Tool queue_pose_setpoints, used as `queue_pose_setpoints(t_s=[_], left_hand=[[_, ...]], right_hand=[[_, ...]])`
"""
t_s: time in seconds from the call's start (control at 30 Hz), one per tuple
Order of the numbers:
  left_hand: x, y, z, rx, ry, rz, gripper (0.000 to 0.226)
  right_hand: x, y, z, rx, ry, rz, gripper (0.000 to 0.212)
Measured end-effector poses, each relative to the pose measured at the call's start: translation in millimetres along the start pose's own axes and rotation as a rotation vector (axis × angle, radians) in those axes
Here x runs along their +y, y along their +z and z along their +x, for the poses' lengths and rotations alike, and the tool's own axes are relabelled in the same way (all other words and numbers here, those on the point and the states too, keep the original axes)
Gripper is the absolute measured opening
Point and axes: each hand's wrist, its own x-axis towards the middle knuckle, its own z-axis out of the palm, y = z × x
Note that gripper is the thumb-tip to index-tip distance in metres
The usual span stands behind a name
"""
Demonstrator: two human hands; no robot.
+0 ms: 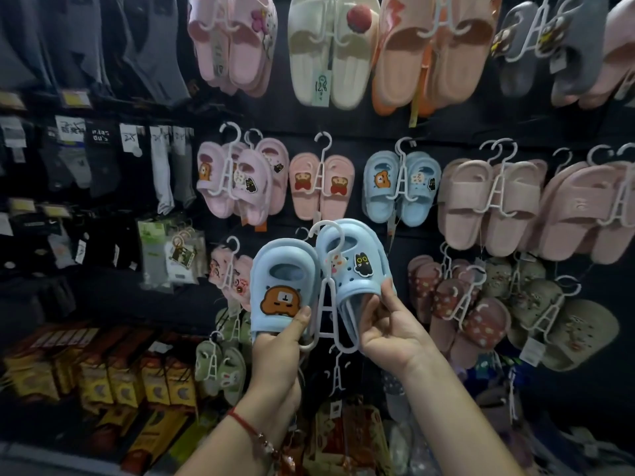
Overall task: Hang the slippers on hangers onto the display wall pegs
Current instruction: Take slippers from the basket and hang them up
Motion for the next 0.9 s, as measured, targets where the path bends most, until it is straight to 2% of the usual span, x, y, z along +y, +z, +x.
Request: queue_pose_setpoints(t_s=[0.2,0.33,0.43,0.53,0.63,0.7,0.77,0.8,0.87,0.9], left_hand=[[2.4,-0.3,2.4,-0.031,-0.006,-0.049,0.033],[6.7,2.6,3.3,-0.057,0.006,-0.063,0.049],[13.5,4.8,8.0,-0.068,0.000,-0.107,0.053],[18.7,6.2,12.4,-0.120,-0.012,-0.127,0.037],[20.0,9.3,11.9,-0.162,0.022,-0.112,0.024],[20.5,12.6,9.9,-0.190,0.049,-0.109,0.018],[21.7,15.9,8.8,-0.218,0.055,-0.111,0.016],[22.9,18.1,8.2,-0.226,0.055,-0.118,0.018],[24.7,24.7,7.3,-0.240,0.069,-0.110,0.027],[24.2,29.0,6.0,-0.244,0.080,-0.098,0.031]], right_hand=[[-2.6,-18.2,0.2,-0.032,0.081,0.039,0.053],[-2.9,-22.3,-6.8,0.027,0.074,0.015,0.029],[-1.8,-28.4,-11.6,0.051,0.077,0.013,0.029],[-0.8,-37.3,-16.1,0.044,0.096,0.001,0.033],[-1.6,-42.6,-26.4,0.085,0.115,-0.145,0.031],[-5.7,-46.3,-33.2,0.197,-0.013,-0.319,0.035],[-11.7,-42.0,-43.3,0.308,-0.314,-0.535,0.034],[-15.0,-36.0,-49.2,0.313,-0.490,-0.649,0.034],[-20.0,-11.7,-64.0,0.196,-0.725,-0.841,0.031],[-20.6,5.7,-71.8,0.091,-0.762,-0.926,0.026]])
